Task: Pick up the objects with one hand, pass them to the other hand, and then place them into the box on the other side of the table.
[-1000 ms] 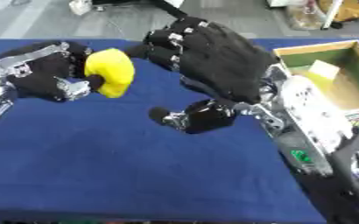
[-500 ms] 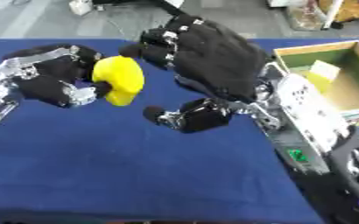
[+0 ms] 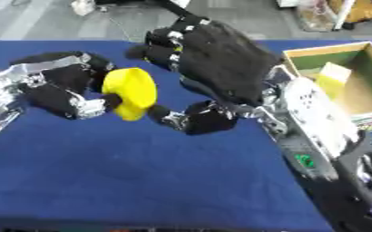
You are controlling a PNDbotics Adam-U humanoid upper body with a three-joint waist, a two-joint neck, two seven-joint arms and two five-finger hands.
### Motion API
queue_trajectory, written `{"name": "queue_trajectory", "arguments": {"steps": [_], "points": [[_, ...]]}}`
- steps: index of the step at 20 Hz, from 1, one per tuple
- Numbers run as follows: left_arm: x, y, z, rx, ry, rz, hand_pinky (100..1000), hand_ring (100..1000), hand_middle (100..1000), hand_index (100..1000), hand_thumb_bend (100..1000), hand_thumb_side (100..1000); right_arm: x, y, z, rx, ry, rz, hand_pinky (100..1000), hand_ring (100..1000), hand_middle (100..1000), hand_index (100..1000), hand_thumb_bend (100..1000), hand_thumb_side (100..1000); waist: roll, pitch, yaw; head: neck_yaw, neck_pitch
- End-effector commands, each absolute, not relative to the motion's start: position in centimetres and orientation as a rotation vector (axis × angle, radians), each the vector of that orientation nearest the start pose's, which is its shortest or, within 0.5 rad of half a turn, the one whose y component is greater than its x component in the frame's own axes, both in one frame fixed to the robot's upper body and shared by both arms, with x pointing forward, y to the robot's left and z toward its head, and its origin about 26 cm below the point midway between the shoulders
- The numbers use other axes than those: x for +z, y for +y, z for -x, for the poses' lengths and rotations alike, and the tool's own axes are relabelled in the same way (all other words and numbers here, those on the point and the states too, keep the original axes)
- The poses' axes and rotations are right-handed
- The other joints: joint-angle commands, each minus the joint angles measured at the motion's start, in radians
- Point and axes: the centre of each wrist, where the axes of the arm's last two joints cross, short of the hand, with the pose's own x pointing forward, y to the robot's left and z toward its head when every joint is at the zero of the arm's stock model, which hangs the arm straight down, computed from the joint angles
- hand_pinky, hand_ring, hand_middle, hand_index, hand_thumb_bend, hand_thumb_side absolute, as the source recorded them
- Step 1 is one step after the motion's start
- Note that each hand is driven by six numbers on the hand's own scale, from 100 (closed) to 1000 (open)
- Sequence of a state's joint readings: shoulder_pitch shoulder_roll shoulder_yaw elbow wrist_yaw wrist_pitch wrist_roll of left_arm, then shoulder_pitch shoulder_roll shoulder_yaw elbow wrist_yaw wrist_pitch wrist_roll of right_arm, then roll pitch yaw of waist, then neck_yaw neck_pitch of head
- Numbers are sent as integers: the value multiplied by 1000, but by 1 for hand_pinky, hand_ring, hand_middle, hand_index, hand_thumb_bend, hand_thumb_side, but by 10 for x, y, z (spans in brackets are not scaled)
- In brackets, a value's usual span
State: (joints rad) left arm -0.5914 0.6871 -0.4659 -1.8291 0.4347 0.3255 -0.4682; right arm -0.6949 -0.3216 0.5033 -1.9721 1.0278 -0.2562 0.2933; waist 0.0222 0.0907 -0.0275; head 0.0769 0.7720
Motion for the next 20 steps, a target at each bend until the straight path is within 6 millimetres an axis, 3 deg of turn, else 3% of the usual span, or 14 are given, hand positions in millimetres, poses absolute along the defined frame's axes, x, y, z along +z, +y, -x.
{"name": "queue_trajectory", "arguments": {"steps": [1,15,20], "points": [[225,208,-330,-1246,-1513,436,705,502,462,570,142,155,256,-104,-288,-1781,2371,-886,699,569,635,838,342,348,-8,-21,-1,-1,-2],[225,202,-333,-1247,-1528,431,703,501,461,568,140,149,254,-101,-280,-1831,2382,-734,704,577,643,828,309,321,-14,-22,1,0,-2],[228,201,-332,-1247,-1540,436,703,501,462,569,139,150,254,-99,-280,-1835,2399,-692,694,562,632,729,271,240,-14,-23,1,0,-2]]}}
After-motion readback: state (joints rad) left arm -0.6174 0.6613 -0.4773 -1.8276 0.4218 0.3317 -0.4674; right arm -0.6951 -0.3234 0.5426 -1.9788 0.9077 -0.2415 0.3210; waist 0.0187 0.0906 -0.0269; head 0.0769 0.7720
